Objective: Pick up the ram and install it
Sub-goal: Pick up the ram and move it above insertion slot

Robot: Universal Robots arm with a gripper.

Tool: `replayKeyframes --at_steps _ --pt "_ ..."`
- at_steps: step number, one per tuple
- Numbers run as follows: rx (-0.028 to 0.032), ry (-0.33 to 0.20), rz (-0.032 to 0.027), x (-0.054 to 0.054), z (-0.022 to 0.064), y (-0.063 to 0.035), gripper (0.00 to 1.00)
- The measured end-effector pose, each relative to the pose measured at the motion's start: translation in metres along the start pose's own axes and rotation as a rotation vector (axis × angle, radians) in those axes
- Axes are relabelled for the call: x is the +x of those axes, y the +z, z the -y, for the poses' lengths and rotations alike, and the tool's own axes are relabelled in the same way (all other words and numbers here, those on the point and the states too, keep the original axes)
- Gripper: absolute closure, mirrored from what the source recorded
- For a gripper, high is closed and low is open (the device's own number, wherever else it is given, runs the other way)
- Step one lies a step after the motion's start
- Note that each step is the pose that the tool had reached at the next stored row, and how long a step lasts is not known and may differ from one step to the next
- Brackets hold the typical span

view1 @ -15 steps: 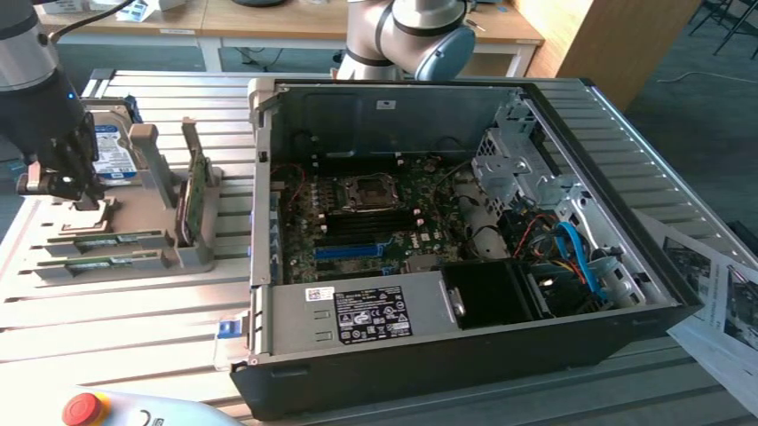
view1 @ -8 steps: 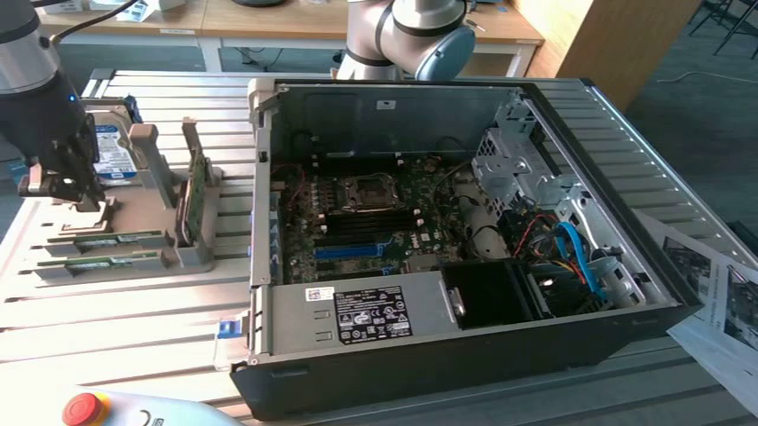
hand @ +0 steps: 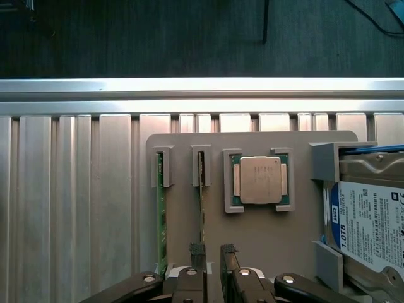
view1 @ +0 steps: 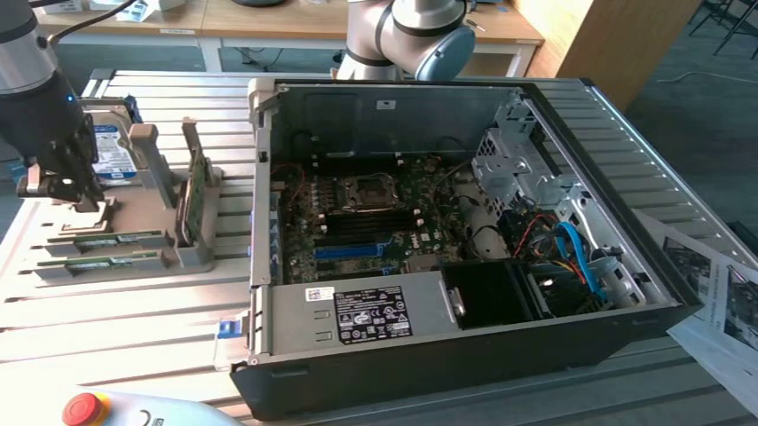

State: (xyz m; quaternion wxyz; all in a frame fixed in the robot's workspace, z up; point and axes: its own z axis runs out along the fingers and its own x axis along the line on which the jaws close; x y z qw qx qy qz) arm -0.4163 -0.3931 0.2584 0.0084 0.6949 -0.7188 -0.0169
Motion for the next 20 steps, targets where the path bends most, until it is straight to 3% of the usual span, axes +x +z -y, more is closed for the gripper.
replayKeyframes --at_steps 8,20 --pt "0.0001 0.000 -0.0001 0.0006 -0.0003 0.0000 0.76" --pt "0.0002 0.000 -0.0013 0.0099 0.0002 -0.0001 0.76"
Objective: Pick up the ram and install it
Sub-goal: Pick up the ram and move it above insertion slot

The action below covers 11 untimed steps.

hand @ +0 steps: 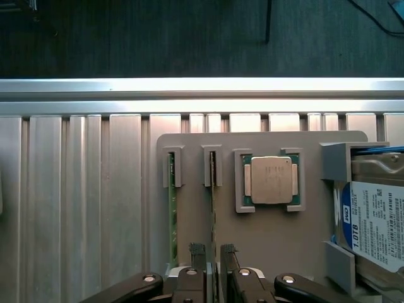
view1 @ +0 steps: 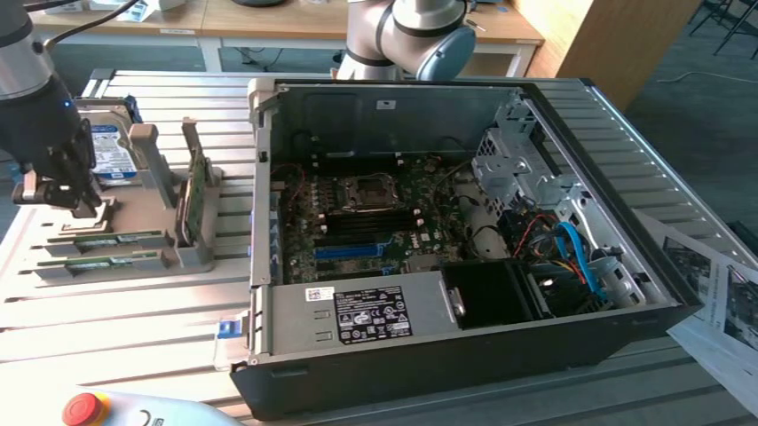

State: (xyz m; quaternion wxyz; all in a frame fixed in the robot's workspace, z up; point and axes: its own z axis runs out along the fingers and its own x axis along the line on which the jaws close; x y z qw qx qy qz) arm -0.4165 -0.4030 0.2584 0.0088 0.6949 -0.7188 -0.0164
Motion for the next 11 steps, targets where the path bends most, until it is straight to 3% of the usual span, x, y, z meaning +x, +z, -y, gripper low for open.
replayKeyframes --at_steps 11 --pt "0.0000 0.000 -0.0008 0.0088 0.0003 -0.0001 0.76"
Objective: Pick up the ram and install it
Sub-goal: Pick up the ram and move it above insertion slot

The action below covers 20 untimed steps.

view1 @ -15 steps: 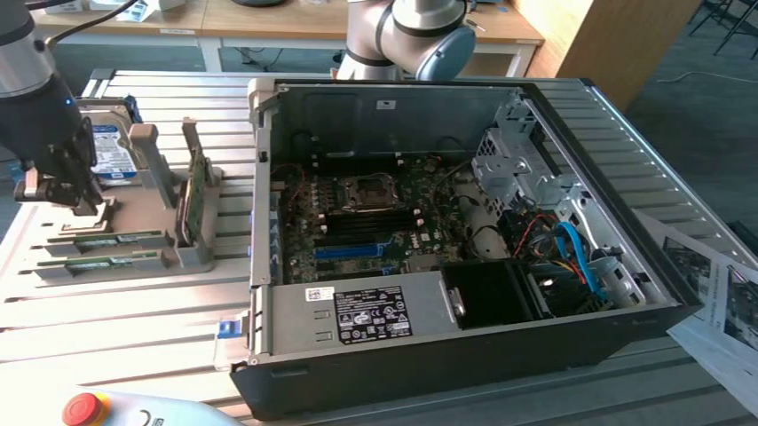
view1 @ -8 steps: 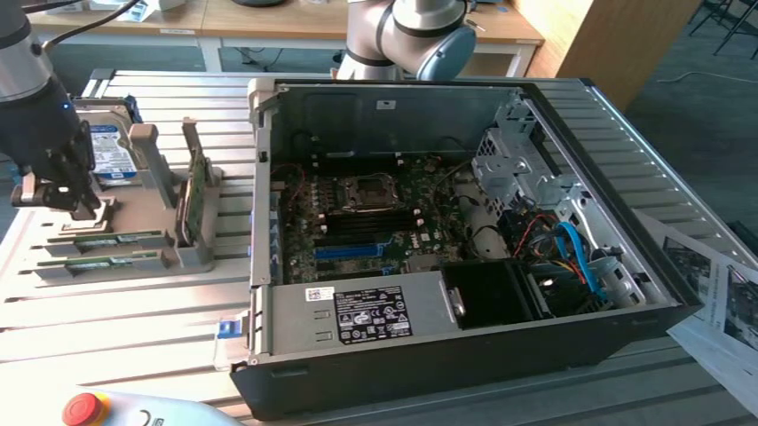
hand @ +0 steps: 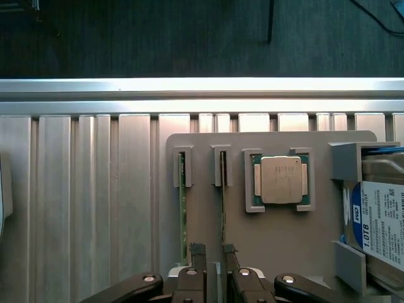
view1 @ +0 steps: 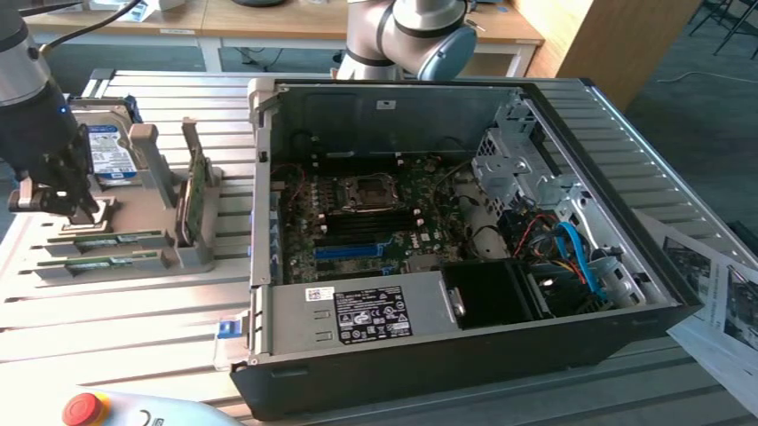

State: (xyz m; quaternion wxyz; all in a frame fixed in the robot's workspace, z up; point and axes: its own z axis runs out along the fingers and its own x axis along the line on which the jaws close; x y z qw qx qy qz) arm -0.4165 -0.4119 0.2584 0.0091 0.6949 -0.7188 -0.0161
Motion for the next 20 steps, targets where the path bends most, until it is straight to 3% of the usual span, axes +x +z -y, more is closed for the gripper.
replayKeyframes --at_steps 14,20 --pt "0.0001 0.000 -0.0004 0.013 0.0004 -0.0001 0.76" --pt "0.0000 0.000 -0.0005 0.013 0.0004 -0.0002 0.76"
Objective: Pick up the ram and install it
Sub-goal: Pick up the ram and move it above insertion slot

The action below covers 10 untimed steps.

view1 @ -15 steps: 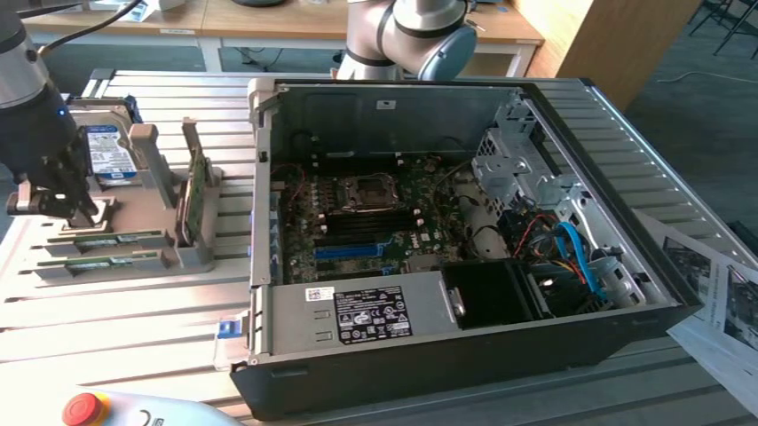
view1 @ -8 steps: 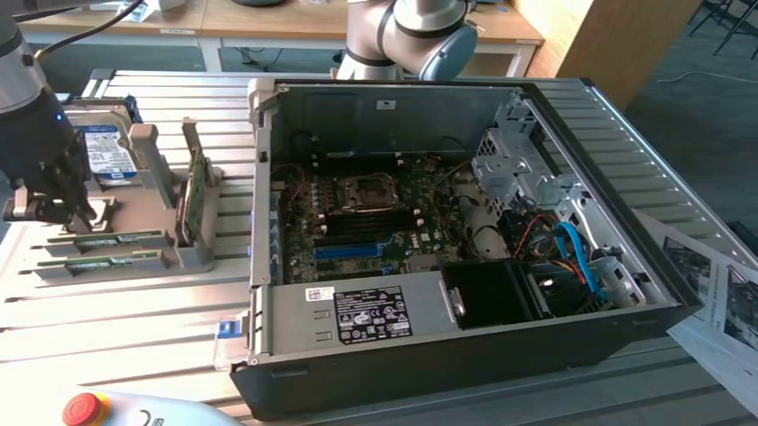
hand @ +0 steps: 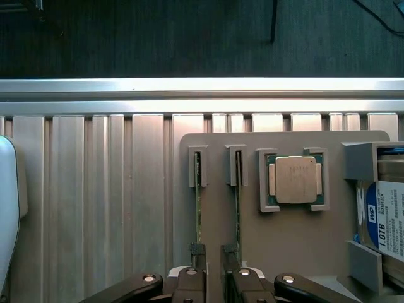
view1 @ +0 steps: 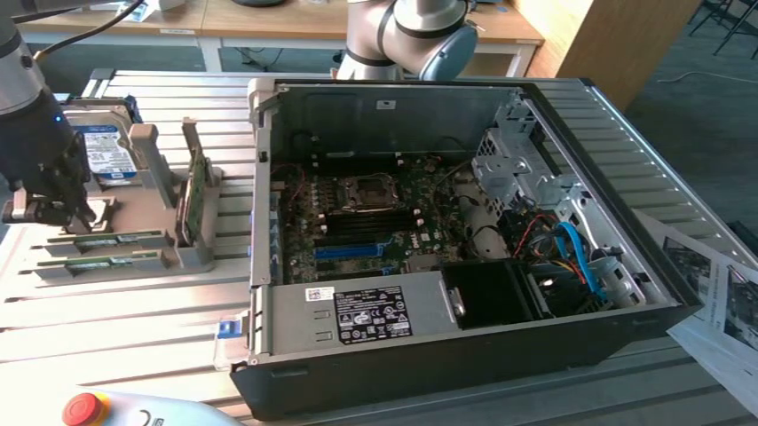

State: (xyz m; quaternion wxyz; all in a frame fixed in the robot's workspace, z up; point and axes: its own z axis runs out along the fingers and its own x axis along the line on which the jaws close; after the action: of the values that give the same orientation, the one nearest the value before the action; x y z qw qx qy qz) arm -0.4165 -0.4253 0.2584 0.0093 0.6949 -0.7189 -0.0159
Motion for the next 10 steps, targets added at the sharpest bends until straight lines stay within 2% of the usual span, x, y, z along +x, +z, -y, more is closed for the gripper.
replayKeyframes --at_steps 10 --pt "0.0001 0.000 0.0001 0.0010 0.0096 -0.0003 0.76"
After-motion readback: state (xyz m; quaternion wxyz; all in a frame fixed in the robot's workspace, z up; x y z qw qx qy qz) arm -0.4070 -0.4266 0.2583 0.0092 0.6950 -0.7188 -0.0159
